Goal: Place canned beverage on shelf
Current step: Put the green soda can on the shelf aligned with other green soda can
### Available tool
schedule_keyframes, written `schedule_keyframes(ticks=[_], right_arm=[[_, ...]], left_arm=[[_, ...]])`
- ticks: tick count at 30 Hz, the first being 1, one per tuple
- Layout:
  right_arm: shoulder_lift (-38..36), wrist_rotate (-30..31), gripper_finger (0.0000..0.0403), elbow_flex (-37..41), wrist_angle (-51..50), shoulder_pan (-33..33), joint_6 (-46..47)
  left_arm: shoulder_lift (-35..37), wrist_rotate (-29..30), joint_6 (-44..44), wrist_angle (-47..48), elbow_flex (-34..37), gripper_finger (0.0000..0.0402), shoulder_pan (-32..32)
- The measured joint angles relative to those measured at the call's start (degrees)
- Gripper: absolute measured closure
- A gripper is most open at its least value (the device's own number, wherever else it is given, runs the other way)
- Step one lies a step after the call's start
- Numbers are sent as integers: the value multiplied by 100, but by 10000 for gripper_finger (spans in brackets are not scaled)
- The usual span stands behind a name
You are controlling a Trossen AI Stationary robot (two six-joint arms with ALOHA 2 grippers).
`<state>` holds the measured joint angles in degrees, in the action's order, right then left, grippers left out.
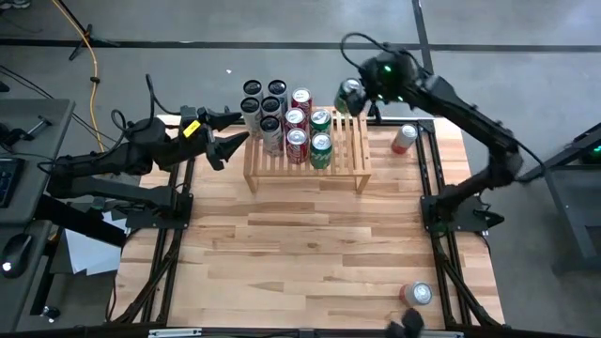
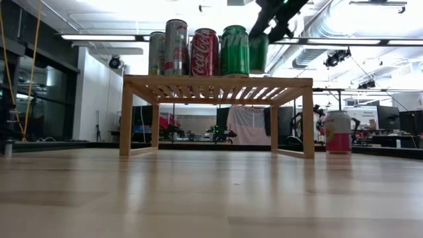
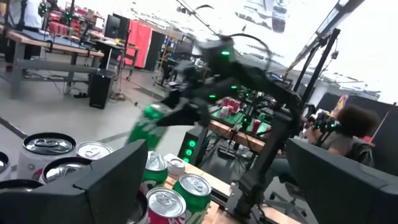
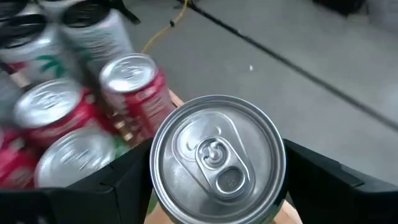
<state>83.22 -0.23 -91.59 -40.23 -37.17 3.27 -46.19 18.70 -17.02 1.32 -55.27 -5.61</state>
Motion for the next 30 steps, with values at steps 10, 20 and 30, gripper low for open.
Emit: schedule_keyframes(ticks=[10, 20, 30], right_arm=[[1202, -1127, 115, -638, -70, -302, 59], [1370, -1340, 115, -643, -44, -295, 123], [1574, -1325, 115, -649, 194, -224, 573]], left_arm=[[0, 0, -97, 2, 0, 28, 2], [-2, -2, -91, 2, 0, 28, 2], [-24, 4, -89, 7, 2, 28, 2]])
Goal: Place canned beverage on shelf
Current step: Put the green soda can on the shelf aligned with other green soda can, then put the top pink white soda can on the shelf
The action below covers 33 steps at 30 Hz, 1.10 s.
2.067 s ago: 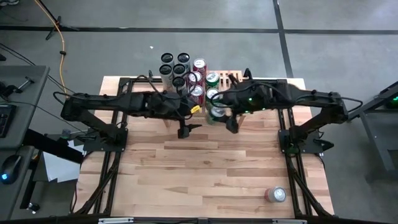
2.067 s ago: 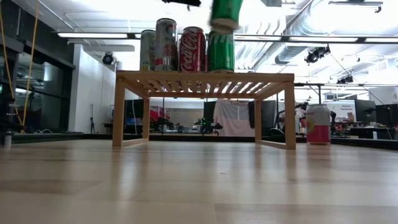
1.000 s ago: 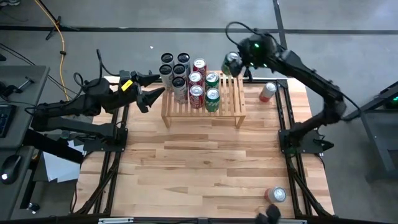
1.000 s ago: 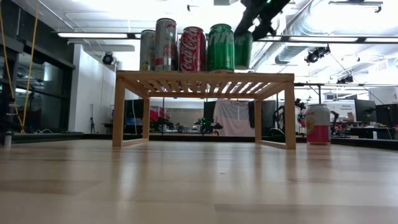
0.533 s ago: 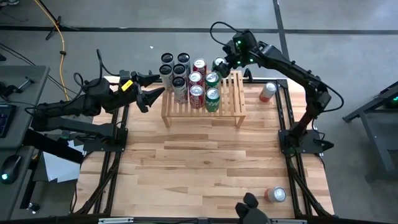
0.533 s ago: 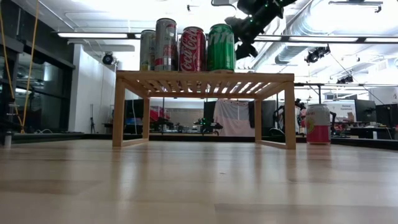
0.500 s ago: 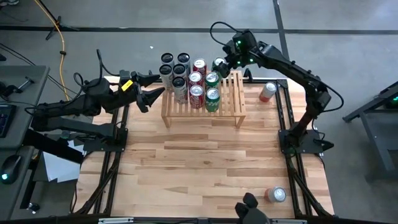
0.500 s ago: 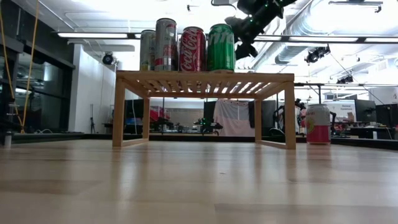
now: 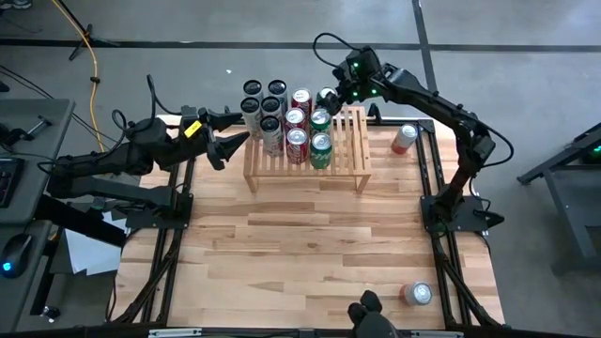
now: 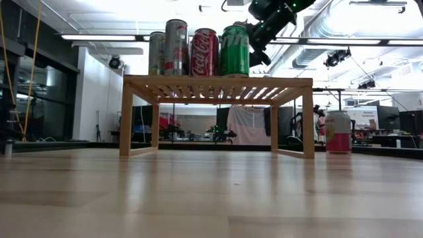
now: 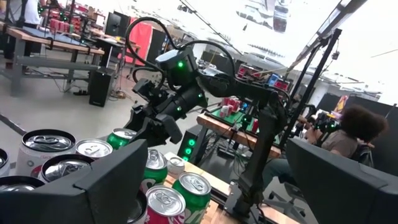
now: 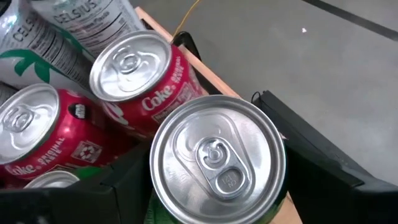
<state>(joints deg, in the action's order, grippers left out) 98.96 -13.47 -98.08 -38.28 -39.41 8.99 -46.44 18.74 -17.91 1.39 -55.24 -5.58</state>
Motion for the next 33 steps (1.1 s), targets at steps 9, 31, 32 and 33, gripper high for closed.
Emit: schedule_keyframes(ticks=[9, 31, 32, 33], right_arm=[[13, -11, 96, 0, 2, 52, 40], [3, -46, 53, -276, 1, 40, -48], [0, -48, 53, -354, 5, 31, -89], [-2, -47, 53, -433, -5, 27, -136]], left_arm=[[4, 4, 4, 1, 0, 28, 0], [4, 9, 13, 2, 0, 28, 0], [4, 9, 27, 2, 0, 28, -1], [4, 10, 50, 2, 0, 28, -2]])
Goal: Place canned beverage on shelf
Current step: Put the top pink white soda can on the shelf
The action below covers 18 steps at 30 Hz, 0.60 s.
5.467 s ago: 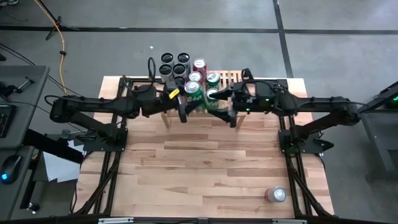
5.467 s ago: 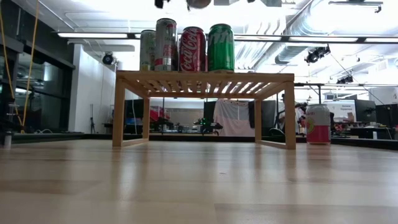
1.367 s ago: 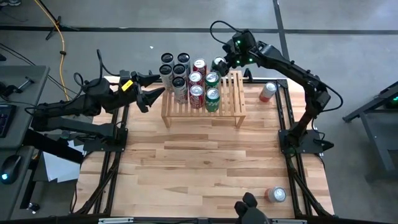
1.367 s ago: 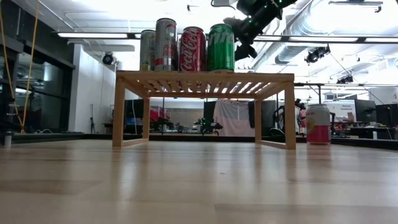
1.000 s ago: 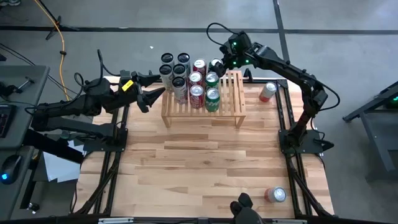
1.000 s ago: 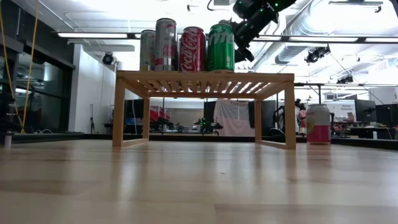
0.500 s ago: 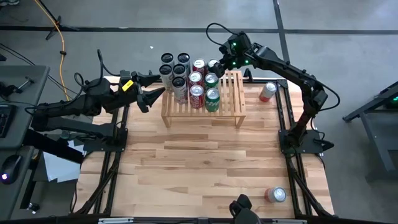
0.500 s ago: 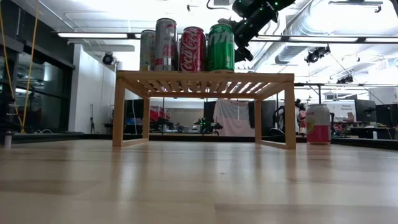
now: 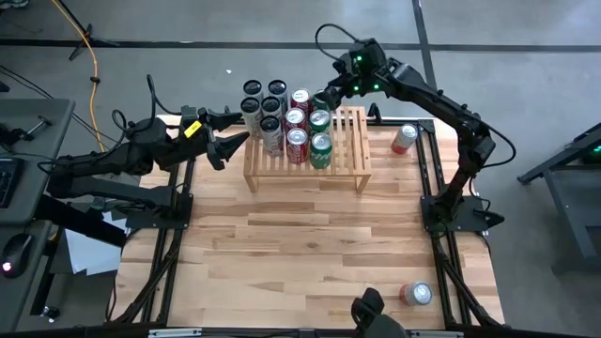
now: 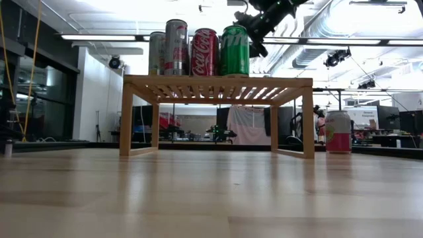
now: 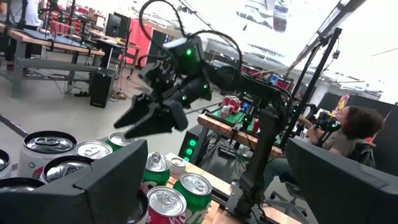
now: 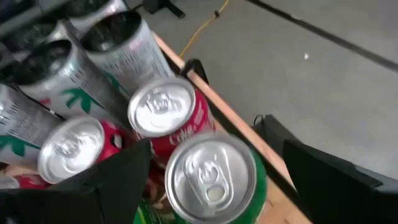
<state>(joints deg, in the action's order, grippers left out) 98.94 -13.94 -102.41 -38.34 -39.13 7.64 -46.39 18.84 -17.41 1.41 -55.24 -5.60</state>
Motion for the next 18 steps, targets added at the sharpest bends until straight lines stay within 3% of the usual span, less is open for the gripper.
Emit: schedule_keyframes(ticks=[6, 13, 18], right_arm=[[0, 9, 53, -697, -635, -17, -384], [-14, 22, 53, -1963, -3129, 170, -1199], [-524, 309, 53, -1733, -4328, 607, -1295]], left_arm=[[0, 1, 39, 0, 0, 28, -1], [0, -503, 255, 120, 0, 28, -1], [14, -567, 438, 143, 0, 28, -1]])
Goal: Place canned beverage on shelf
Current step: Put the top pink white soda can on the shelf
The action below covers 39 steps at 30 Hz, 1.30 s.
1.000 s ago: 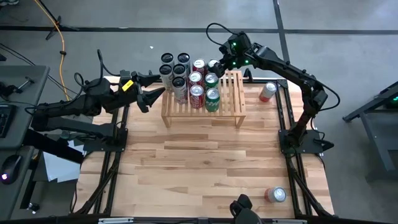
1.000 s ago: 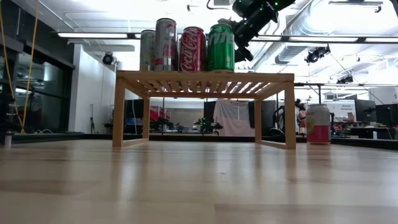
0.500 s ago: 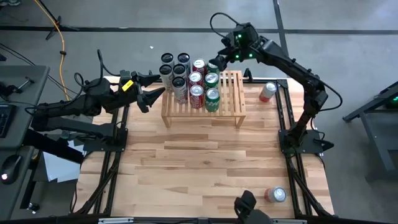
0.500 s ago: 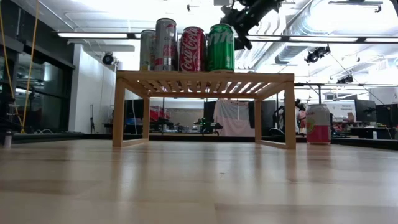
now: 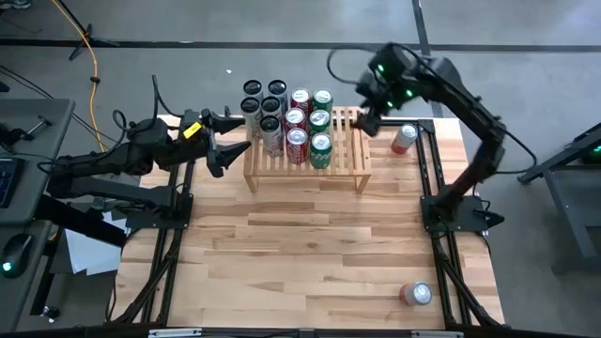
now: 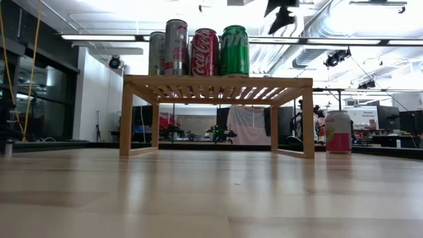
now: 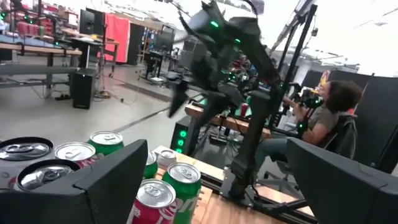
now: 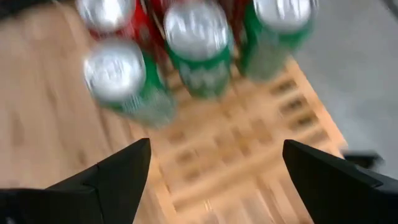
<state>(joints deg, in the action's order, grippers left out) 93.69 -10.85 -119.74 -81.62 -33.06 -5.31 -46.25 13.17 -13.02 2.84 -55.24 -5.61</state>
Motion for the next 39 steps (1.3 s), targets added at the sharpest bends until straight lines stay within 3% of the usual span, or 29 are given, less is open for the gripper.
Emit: schedule_keyframes(ticks=[5, 9, 13, 24, 31, 39], right_arm=[[-1351, 1238, 53, 1628, 221, 391, 640], [-2691, 2267, 53, 3264, 828, 286, 2085], [-3307, 2568, 53, 4485, 1048, -232, 3588], [-2544, 2990, 53, 6065, 2809, -1882, 4441], [-2274, 3714, 53, 6162, 3103, -1731, 5166], [-1880, 4405, 53, 6157, 2630, -1651, 6064]], left_arm=[[19, 2, 8, -8, 0, 28, -28], [19, 7, -36, -14, 0, 28, -125], [14, 6, -209, -12, 0, 28, -268], [14, -167, -642, -14, 0, 28, -382], [14, -236, -785, -10, 0, 28, -380], [14, -238, -787, 26, 0, 28, -380]])
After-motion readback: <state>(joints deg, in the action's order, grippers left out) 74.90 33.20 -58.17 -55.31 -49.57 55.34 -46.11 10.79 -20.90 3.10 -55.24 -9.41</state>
